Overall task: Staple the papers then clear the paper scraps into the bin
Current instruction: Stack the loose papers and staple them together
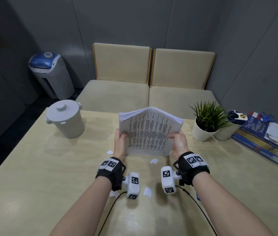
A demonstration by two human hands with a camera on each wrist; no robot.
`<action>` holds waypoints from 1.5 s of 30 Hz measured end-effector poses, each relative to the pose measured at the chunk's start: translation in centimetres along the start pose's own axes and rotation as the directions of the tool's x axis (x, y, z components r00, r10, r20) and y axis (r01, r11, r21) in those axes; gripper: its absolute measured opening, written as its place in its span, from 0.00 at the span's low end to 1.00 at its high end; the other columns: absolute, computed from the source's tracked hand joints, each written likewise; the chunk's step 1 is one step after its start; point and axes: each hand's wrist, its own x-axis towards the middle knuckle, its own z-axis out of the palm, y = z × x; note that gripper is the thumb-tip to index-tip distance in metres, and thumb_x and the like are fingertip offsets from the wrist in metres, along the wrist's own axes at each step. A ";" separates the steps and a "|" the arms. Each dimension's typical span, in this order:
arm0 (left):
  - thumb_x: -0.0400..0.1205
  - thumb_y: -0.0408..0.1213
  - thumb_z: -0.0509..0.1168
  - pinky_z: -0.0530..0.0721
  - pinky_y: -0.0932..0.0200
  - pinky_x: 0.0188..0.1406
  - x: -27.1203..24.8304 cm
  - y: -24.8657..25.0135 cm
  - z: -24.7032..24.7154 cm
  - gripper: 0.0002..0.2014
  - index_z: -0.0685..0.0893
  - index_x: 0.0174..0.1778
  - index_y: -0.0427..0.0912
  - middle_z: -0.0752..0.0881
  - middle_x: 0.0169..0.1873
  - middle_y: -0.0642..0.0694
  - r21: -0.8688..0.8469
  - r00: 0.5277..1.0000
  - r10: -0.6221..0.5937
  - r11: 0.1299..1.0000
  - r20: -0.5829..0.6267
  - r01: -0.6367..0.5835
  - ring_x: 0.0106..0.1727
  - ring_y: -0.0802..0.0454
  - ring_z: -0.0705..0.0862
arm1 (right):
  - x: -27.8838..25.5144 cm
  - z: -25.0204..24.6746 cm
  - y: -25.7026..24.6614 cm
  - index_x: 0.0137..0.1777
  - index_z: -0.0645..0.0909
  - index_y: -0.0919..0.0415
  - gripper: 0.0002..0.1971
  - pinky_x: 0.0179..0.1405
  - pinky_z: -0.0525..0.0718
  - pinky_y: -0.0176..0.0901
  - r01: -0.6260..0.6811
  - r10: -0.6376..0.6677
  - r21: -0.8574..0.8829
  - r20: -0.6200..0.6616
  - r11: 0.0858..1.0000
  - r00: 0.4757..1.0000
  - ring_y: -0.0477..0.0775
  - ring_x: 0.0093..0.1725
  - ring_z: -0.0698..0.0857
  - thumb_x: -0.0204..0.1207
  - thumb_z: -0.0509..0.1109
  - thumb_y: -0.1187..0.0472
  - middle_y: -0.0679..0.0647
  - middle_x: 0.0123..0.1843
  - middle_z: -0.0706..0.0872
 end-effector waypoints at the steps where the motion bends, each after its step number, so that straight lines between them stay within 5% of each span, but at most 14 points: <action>1: 0.78 0.27 0.56 0.80 0.70 0.36 -0.1 0.0 0.1 0.08 0.77 0.48 0.40 0.80 0.40 0.47 0.004 1.000 0.009 1.000 0.007 -0.009 0.42 0.54 0.78 | 0.0 0.1 0.2 0.57 0.78 0.63 0.19 0.45 0.75 0.46 -0.001 0.001 -0.007 0.018 1.000 1.000 0.56 0.50 0.78 0.70 0.56 0.78 0.58 0.50 0.83; 6: 0.82 0.19 0.53 0.78 0.82 0.32 0.0 -0.5 0.3 0.15 0.77 0.59 0.37 0.82 0.42 0.52 0.024 0.998 0.049 0.998 0.042 -0.050 0.34 0.75 0.82 | 0.2 0.5 1.5 0.64 0.77 0.59 0.19 0.64 0.79 0.59 0.047 -0.047 0.046 0.007 0.998 0.999 0.61 0.61 0.82 0.77 0.60 0.75 0.62 0.62 0.84; 9: 0.83 0.22 0.55 0.79 0.81 0.38 0.0 -0.7 0.3 0.14 0.75 0.60 0.42 0.83 0.47 0.52 0.040 0.997 0.056 0.998 0.051 -0.058 0.45 0.66 0.82 | 0.2 0.6 1.6 0.64 0.77 0.60 0.17 0.65 0.79 0.60 0.067 -0.067 0.055 -0.002 0.996 0.998 0.62 0.61 0.82 0.79 0.60 0.75 0.61 0.61 0.85; 13: 0.83 0.25 0.52 0.78 0.62 0.41 0.1 -0.6 0.5 0.13 0.76 0.48 0.48 0.80 0.43 0.50 0.030 0.999 0.036 0.999 0.028 -0.037 0.44 0.53 0.78 | 0.2 0.8 1.0 0.63 0.77 0.60 0.19 0.45 0.78 0.43 0.048 -0.048 0.020 0.004 0.999 0.999 0.50 0.48 0.81 0.76 0.58 0.76 0.56 0.53 0.83; 15: 0.84 0.27 0.51 0.76 0.58 0.43 -0.1 -0.2 0.7 0.14 0.76 0.45 0.51 0.80 0.43 0.50 0.030 0.999 0.027 0.999 0.033 -0.028 0.45 0.51 0.78 | 0.2 1.0 1.1 0.57 0.76 0.56 0.17 0.45 0.76 0.39 0.058 -0.058 -0.003 -0.002 0.998 0.998 0.49 0.48 0.80 0.75 0.59 0.75 0.56 0.53 0.82; 19: 0.87 0.33 0.53 0.81 0.53 0.56 0.0 0.2 0.2 0.13 0.76 0.53 0.59 0.84 0.50 0.57 0.129 0.997 0.077 0.988 0.026 -0.080 0.55 0.52 0.83 | -0.2 1.0 0.6 0.63 0.76 0.57 0.15 0.55 0.84 0.47 0.126 -0.126 -0.034 -0.018 0.991 0.992 0.50 0.53 0.85 0.80 0.61 0.72 0.53 0.55 0.86; 22: 0.86 0.35 0.54 0.80 0.46 0.64 -0.1 2.0 -0.1 0.11 0.74 0.60 0.54 0.84 0.52 0.56 0.242 0.974 0.214 0.944 0.074 -0.226 0.59 0.49 0.83 | -1.0 0.7 -2.2 0.68 0.74 0.57 0.17 0.44 0.84 0.27 0.217 -0.215 -0.107 0.030 0.970 0.976 0.39 0.52 0.84 0.82 0.60 0.71 0.46 0.54 0.85; 25: 0.85 0.32 0.54 0.82 0.55 0.58 -1.4 4.2 0.0 0.13 0.74 0.61 0.51 0.86 0.51 0.55 0.285 0.954 0.272 0.911 0.127 -0.297 0.54 0.53 0.85 | -2.0 -0.5 -4.8 0.70 0.72 0.58 0.19 0.46 0.81 0.30 0.266 -0.260 -0.188 0.057 0.946 0.964 0.44 0.53 0.84 0.81 0.59 0.71 0.48 0.55 0.84; 29: 0.83 0.32 0.53 0.84 0.47 0.59 -3.9 2.9 -0.3 0.15 0.75 0.61 0.53 0.85 0.55 0.52 0.332 0.974 0.066 0.933 0.216 -0.137 0.56 0.48 0.85 | -3.4 -3.7 -3.4 0.63 0.73 0.57 0.15 0.43 0.83 0.38 0.121 -0.107 -0.198 0.080 0.973 0.991 0.47 0.51 0.86 0.81 0.57 0.72 0.51 0.54 0.86; 33: 0.81 0.34 0.51 0.81 0.41 0.66 -6.6 -3.0 -1.4 0.19 0.73 0.67 0.42 0.84 0.63 0.44 0.440 0.935 -0.237 0.892 0.266 0.101 0.63 0.42 0.83 | -3.6 -8.0 3.5 0.63 0.76 0.56 0.19 0.59 0.85 0.62 -0.101 0.118 -0.242 0.056 0.965 0.991 0.59 0.55 0.88 0.76 0.58 0.73 0.58 0.58 0.88; 37: 0.85 0.34 0.50 0.86 0.63 0.38 -8.5 -6.5 -1.7 0.18 0.70 0.71 0.37 0.83 0.64 0.39 0.456 0.868 -0.431 0.842 0.246 0.288 0.59 0.42 0.85 | -5.1 -11.7 8.7 0.67 0.75 0.58 0.21 0.66 0.81 0.60 -0.235 0.255 -0.332 0.020 0.914 0.967 0.60 0.58 0.86 0.76 0.60 0.75 0.56 0.58 0.87; 39: 0.88 0.39 0.49 0.86 0.58 0.53 -8.6 -6.5 -1.2 0.20 0.65 0.76 0.38 0.76 0.71 0.41 0.446 0.859 -0.450 0.839 0.243 0.313 0.66 0.45 0.80 | -5.4 -13.3 11.4 0.71 0.74 0.61 0.23 0.70 0.77 0.64 -0.289 0.313 -0.362 0.009 0.886 0.950 0.61 0.62 0.84 0.74 0.63 0.70 0.56 0.62 0.86; 41: 0.88 0.45 0.48 0.70 0.45 0.76 -8.0 -6.8 -0.4 0.25 0.57 0.81 0.40 0.64 0.81 0.42 0.480 0.861 -0.456 0.821 0.227 0.308 0.79 0.42 0.67 | -2.8 -16.7 17.2 0.76 0.68 0.58 0.34 0.74 0.73 0.66 -0.333 0.354 -0.417 -0.030 0.845 0.935 0.61 0.70 0.80 0.67 0.69 0.60 0.56 0.72 0.80; 45: 0.88 0.47 0.47 0.60 0.43 0.82 -6.8 -7.9 1.0 0.27 0.55 0.82 0.42 0.60 0.83 0.44 0.499 0.902 -0.414 0.811 0.121 0.306 0.82 0.43 0.61 | -0.8 -18.8 21.7 0.81 0.61 0.57 0.45 0.77 0.68 0.65 -0.390 0.409 -0.432 -0.051 0.814 0.911 0.60 0.77 0.72 0.60 0.72 0.54 0.56 0.80 0.69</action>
